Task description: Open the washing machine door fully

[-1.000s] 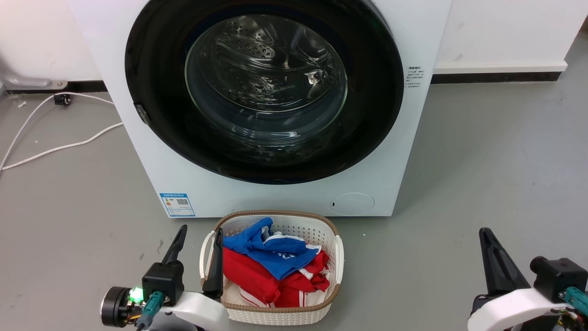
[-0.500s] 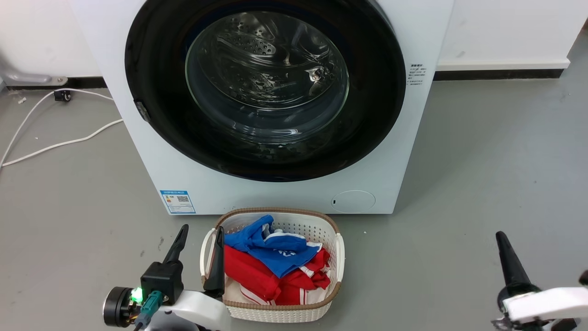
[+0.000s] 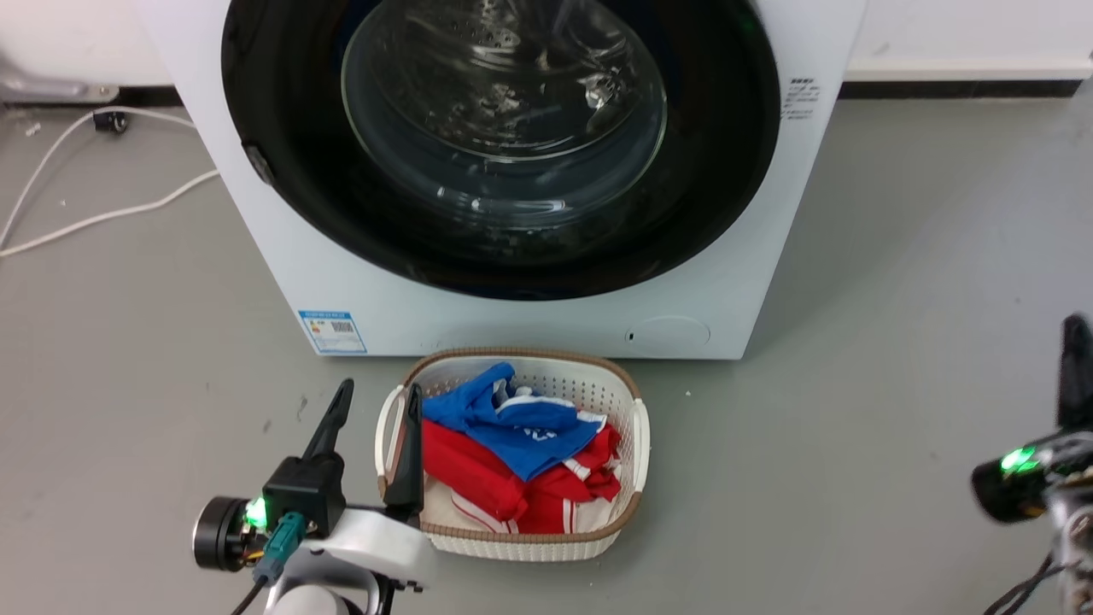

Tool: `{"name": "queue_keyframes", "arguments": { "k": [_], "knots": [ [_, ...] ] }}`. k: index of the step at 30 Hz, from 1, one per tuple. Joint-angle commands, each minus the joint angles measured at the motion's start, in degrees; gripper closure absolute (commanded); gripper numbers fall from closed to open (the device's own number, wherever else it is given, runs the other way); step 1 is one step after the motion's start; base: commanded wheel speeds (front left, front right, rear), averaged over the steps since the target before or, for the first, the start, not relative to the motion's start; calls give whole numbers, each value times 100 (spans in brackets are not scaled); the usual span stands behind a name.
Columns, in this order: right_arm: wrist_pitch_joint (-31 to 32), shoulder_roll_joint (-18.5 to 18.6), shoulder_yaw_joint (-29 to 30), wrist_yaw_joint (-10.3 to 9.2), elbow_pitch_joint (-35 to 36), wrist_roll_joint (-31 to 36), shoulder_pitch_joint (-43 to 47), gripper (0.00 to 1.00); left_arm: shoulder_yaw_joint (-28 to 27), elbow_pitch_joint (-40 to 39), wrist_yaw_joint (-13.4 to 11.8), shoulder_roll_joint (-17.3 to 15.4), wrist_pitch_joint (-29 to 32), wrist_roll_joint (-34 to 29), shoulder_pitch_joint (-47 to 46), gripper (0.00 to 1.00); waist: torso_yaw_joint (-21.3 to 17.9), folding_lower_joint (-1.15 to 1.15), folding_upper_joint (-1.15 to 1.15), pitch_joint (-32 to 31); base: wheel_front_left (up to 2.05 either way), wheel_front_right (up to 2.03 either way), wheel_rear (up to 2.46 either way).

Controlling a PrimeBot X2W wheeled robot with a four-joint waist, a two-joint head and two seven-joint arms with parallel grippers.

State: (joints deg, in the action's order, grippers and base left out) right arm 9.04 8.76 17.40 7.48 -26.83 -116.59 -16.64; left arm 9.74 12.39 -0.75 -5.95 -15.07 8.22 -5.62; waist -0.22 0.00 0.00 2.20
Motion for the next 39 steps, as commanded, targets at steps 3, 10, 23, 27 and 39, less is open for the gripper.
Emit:
{"name": "queue_keyframes", "arguments": {
  "k": [3, 10, 23, 27, 39],
  "knots": [
    [77, 571, -227, 3, -580, -401, -773, 100, -2, -143, -15, 63, -15, -18, -236, 0, 128, 0, 0, 379, 0, 0, 0],
    [487, 1440, -1093, 3, -1488, -951, -2195, 100, 39, -347, -44, 153, -15, -78, -590, 0, 335, 0, 0, 991, 0, 0, 0],
    [1393, 2188, -3485, 3, -2926, -692, -4843, 100, 176, -721, -124, 262, -15, -134, -1075, 0, 646, 0, 0, 1894, 0, 0, 0],
    [1569, 2132, -3973, 3, -3320, -561, -5592, 100, 246, -792, -125, 278, -15, -139, -1184, 0, 693, 0, 0, 2115, 0, 0, 0],
    [2064, 1964, -4788, 3, -3963, -215, -6876, 100, 471, -917, -180, 298, -15, -222, -1445, 0, 820, 0, 0, 2540, 0, 0, 0]
  ]
}}
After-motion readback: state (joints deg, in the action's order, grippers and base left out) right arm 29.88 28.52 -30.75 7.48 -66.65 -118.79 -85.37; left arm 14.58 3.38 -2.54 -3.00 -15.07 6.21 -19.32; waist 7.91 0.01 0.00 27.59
